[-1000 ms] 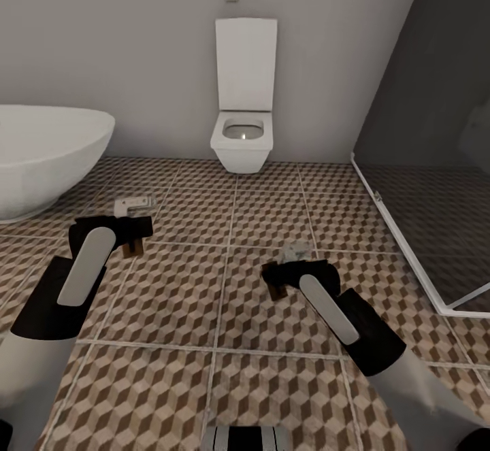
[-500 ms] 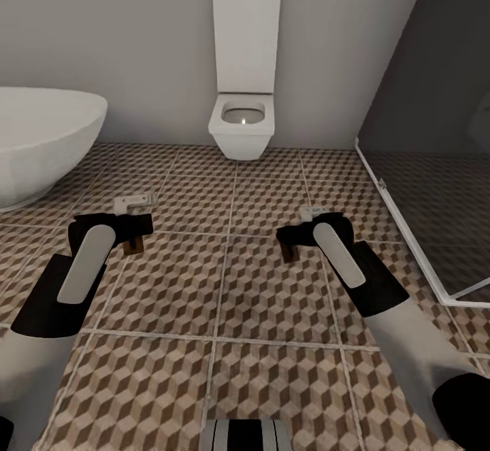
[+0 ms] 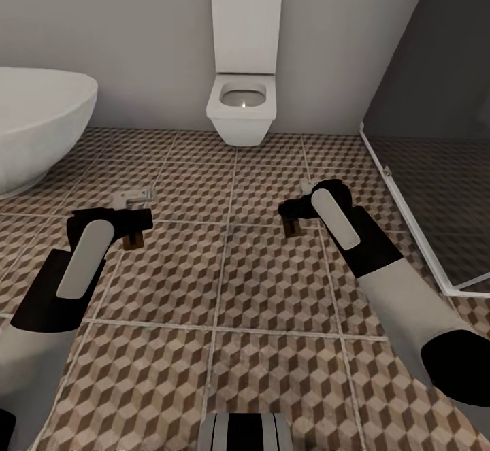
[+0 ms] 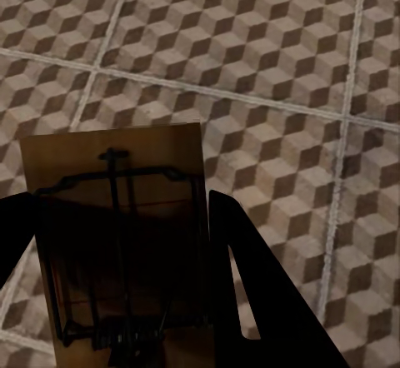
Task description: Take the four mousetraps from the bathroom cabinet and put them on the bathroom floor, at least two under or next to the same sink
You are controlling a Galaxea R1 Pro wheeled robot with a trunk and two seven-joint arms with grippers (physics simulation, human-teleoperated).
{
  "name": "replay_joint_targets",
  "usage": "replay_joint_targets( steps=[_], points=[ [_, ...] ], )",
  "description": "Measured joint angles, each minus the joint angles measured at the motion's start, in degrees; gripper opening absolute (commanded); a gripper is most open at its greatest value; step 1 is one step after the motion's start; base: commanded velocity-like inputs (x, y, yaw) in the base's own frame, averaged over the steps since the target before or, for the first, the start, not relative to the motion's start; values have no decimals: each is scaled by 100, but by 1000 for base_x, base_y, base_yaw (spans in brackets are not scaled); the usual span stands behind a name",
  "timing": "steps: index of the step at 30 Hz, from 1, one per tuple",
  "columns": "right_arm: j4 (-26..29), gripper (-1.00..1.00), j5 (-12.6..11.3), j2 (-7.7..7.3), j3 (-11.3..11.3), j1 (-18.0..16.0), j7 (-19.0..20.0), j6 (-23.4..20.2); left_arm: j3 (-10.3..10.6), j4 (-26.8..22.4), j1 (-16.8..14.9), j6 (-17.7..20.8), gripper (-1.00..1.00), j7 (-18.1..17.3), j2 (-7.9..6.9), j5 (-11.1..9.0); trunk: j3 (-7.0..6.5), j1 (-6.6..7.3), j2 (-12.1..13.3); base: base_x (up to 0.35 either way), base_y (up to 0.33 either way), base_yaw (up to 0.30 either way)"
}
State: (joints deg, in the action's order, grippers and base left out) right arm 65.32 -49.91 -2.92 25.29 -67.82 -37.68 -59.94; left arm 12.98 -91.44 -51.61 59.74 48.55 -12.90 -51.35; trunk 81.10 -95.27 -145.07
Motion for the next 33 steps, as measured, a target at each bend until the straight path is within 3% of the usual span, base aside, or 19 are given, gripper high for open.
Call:
replay_joint_targets(
  steps=[4, 13, 27, 33],
  points=[
    [-371, -100, 25, 88, 1, -258, -6, 0, 0, 0, -57, 0, -100, 0, -3, -5, 89, -10, -5, 0, 0, 0],
    [-1479, -100, 123, 373, 9, -672, 18, 1, 0, 0, -102, 0, -100, 0, -12, -11, 111, -13, -7, 0, 0, 0],
    [-2440, -100, 266, 641, 16, -1100, 26, 66, 0, 0, -171, 0, -100, 0, -19, -15, 421, -49, -26, 0, 0, 0],
    [-2681, -100, 479, 701, 18, -1250, 71, 288, 0, 0, -198, 1, -100, 0, -24, -16, 422, -48, -26, 0, 0, 0]
  ],
)
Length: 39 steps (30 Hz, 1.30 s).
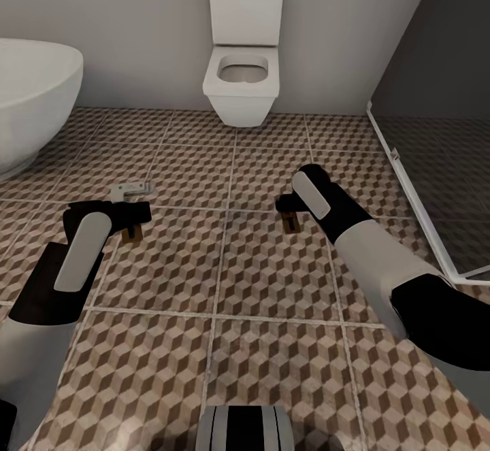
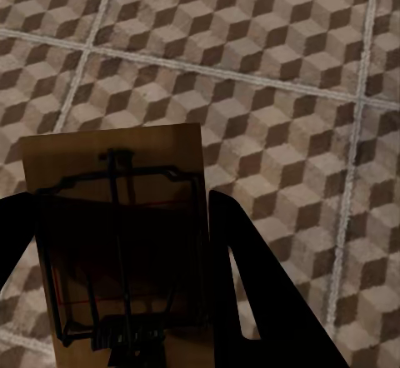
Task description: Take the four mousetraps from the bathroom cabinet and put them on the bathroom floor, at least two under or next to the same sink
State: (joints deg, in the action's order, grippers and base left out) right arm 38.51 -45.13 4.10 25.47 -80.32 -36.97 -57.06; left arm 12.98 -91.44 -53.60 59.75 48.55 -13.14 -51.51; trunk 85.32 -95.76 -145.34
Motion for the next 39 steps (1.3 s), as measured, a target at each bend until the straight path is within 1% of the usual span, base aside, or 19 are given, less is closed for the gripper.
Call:
replay_joint_targets(
  steps=[2, 4, 5, 9, 13, 17, 21, 30, 39],
  points=[
    [-43, -100, 70, 15, -1, -59, 7, 26, 0, 0, -5, 0, -100, 0, 2, -1, 0, 0, 0, 0, 0, 0],
    [-88, -100, 115, 24, -1, -128, 15, 42, 0, 0, -8, -1, -100, 0, 5, -4, 44, -6, -2, 0, 0, 0],
    [-147, -100, 154, 29, -2, -221, 21, 54, 0, 0, -10, -1, -100, 3, 10, -4, 66, -8, -4, 0, 0, 0],
    [-352, -100, 182, 21, -6, -506, 67, 74, 0, 0, -19, -1, -100, 5, 15, -3, 154, -19, -9, 0, 0, 0],
    [-659, -100, 196, 31, -10, -827, 222, 92, 0, 0, -52, 0, -100, 7, 18, -5, 155, -18, -9, 0, 0, 0],
    [-855, -100, 200, 43, -12, -1006, 327, 121, 0, 0, -71, 0, -100, 6, 10, -8, 155, -18, -9, 0, 0, 0],
    [-966, -100, 201, 43, -4, -1089, 382, 172, 0, 0, -90, 0, -100, 3, 5, -21, 155, -18, -9, 0, 0, 0],
    [-1018, -100, 201, 50, 21, -1125, 406, 195, 0, 0, -105, 0, -100, 6, 16, -27, 155, -18, -9, 10, 0, 0],
    [-1031, -100, 190, 51, 194, -1129, 437, 206, 0, 0, -138, 0, -100, 9, 9, -28, 155, -17, -9, 84, 13, 0]
  ],
)
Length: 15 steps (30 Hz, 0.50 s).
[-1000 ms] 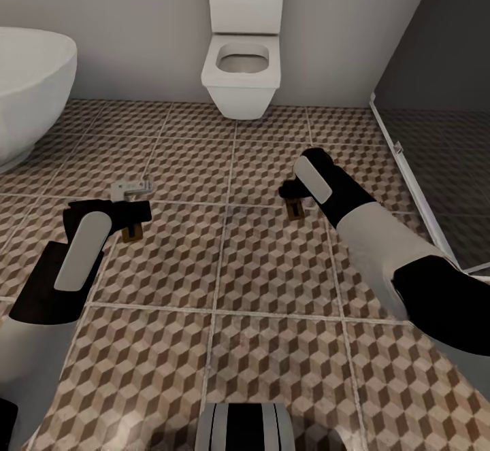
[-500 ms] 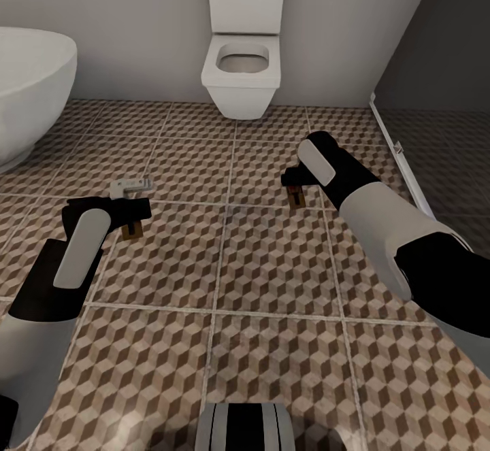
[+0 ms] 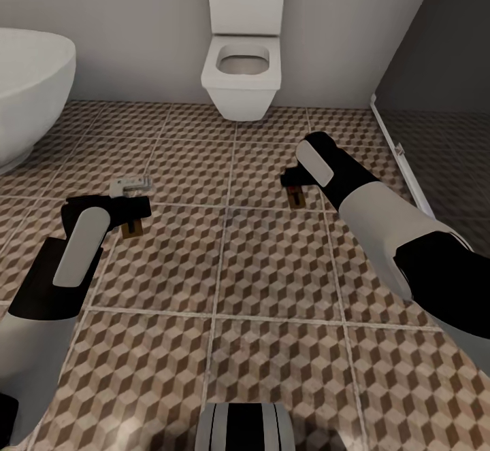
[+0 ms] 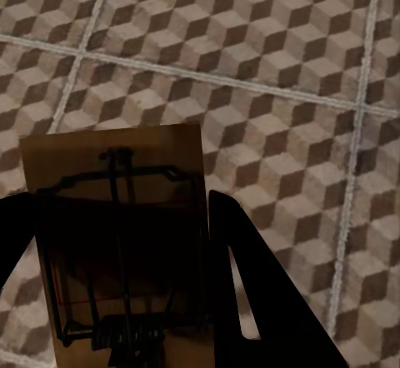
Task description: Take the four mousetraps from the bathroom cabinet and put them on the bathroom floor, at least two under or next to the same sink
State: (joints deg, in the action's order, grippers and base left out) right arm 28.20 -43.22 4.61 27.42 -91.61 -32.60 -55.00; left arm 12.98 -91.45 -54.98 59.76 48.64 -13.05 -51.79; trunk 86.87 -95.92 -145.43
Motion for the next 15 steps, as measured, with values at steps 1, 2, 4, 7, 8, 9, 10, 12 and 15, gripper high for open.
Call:
replay_joint_targets(
  steps=[1, 2, 4, 7, 8, 9, 10, 12, 15],
  points=[
    [-4, -100, 0, 0, 7, 0, 20, 0, 0, 0, -2, 0, -100, 0, 0, 0, 0, 0, 0, 163, 62, 0],
    [-7, -100, -1, 0, 13, 0, 45, 1, 0, 0, -3, 0, -100, 0, 0, 0, 0, 0, 0, 169, 71, 0],
    [-11, -100, 0, -2, 22, 0, 96, 1, 0, 0, -5, 1, -100, 0, 0, 0, 0, 0, 0, 154, 81, 0],
    [-93, -100, 6, -6, 26, 0, 161, 19, 0, 0, -6, 1, -100, 0, -1, 0, 0, 0, 0, 139, 98, 0],
    [-141, -100, 8, -7, 29, 0, 170, 50, 0, 0, -7, 1, -100, 1, -1, 0, 0, 0, 0, 153, 123, 0],
    [-195, -100, 9, -7, 31, 0, 179, 99, 0, 0, -7, 1, -100, 1, -2, 0, 0, 0, 0, 168, 139, 0],
    [-249, -100, 10, -8, 34, 0, 186, 154, 0, 0, -7, 1, -100, 1, -2, 0, 0, 0, 0, 184, 155, 0],
    [-346, -100, 9, -8, 38, 1, 196, 253, 2, 0, -8, 1, -100, 1, -1, 0, 0, 1, 0, 211, 178, 0],
    [-457, -100, 7, -9, 98, 4, 206, 370, 6, 0, -8, 2, -100, 1, 0, 5, 0, 1, 0, 237, 200, 0]
  ],
)
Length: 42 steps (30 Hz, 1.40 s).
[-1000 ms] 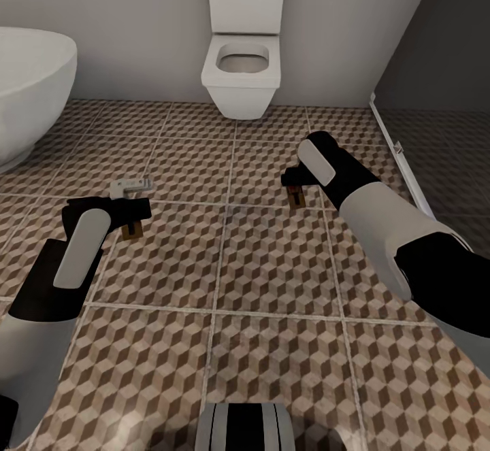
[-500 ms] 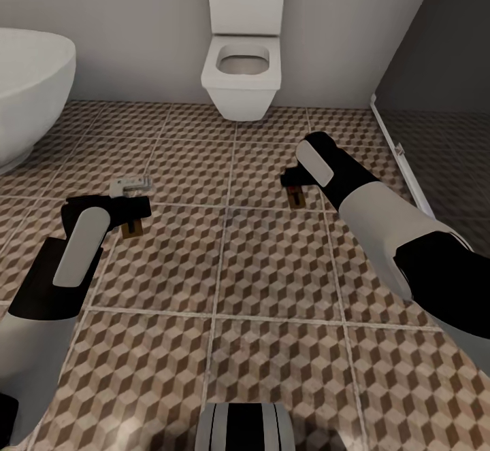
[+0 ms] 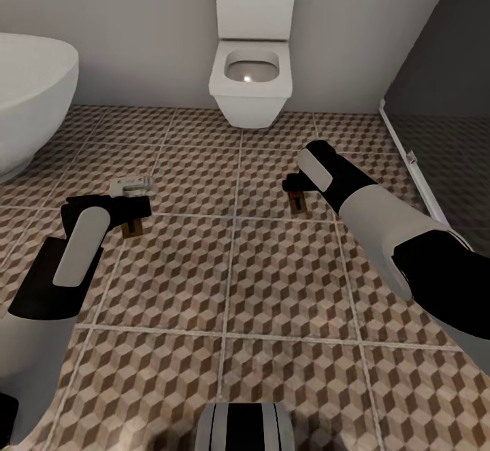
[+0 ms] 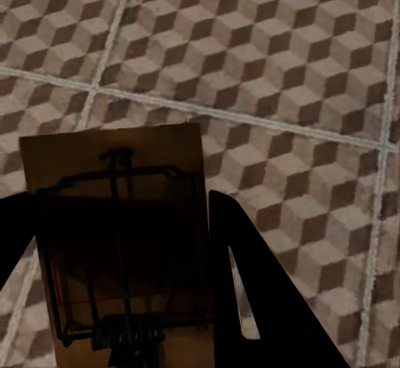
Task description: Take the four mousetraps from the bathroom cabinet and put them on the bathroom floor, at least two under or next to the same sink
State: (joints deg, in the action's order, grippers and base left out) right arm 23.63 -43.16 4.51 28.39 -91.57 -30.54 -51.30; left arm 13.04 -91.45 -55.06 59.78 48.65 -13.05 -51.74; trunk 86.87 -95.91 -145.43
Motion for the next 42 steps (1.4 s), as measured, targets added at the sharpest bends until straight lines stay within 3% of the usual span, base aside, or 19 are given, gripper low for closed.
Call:
replay_joint_targets(
  steps=[10, 21, 31, 36, 42],
  points=[
    [-74, -100, -11, -16, 224, 21, 15, 90, 1, 0, 0, -1, -100, 4, 0, 3, 0, -1, 0, 224, 194, 0],
    [-89, -100, -7, -101, 235, 65, 19, 106, 10, 0, 1, -2, -100, 7, 10, 3, 0, -2, 0, 132, 107, 0],
    [-124, -100, 133, -624, 262, 300, 976, 286, 34, 0, 1, -3, -100, 5, 33, 10, 0, -3, 0, 16, 12, 0],
    [-313, -100, 241, -659, 344, 324, 1114, 489, 36, 0, -4, -3, -100, 5, 40, 12, 0, -3, 0, 2, 2, 0],
    [-433, -100, 275, -628, 714, 334, 1204, 992, 40, 1, -7, -3, -100, 8, 44, 12, 0, -2, 0, 0, 0, 0]
  ],
)
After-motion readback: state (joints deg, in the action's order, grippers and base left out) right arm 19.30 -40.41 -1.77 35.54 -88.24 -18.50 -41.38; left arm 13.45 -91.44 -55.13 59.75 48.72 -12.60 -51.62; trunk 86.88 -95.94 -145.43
